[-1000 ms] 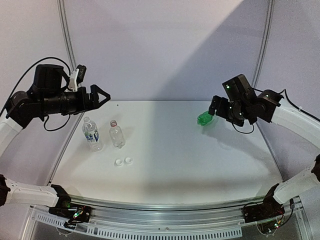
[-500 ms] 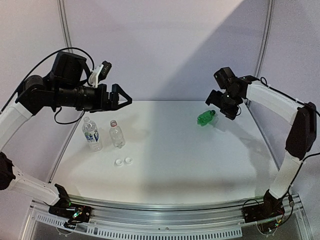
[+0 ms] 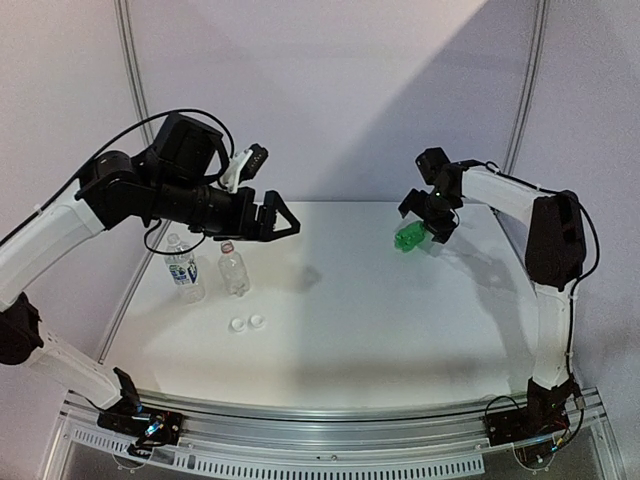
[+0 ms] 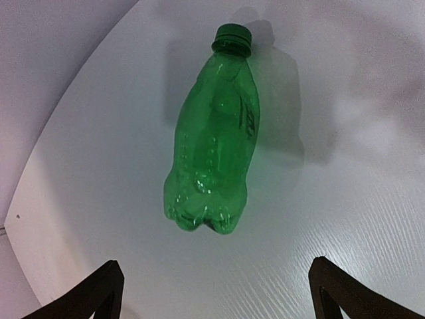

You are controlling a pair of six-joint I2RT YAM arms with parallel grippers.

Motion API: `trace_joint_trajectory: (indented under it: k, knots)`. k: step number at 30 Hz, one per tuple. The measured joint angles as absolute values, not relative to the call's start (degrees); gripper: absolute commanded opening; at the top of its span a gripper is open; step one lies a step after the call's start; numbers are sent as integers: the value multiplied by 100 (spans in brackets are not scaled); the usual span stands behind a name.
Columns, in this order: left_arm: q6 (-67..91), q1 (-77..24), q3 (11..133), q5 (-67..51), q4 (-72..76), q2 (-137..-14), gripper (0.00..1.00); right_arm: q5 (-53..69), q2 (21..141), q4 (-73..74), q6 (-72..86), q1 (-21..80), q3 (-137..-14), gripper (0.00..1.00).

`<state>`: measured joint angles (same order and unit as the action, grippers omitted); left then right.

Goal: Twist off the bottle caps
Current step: Pick up the plastic bottle from the corner of the board.

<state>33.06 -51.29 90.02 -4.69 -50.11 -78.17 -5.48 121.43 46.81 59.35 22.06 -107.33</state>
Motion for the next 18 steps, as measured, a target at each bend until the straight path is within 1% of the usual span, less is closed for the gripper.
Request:
trace_joint_trajectory:
  k: [7,18]
  knots:
    - [3245,-5137,9032,-589,-4919,-8187,99,-285,12759,4414,5957,2043,-11155,99]
    - [3044,-5137,9279,-707,-4873,-8685,99,-113,13517,4185,5996,1964,-11406,99]
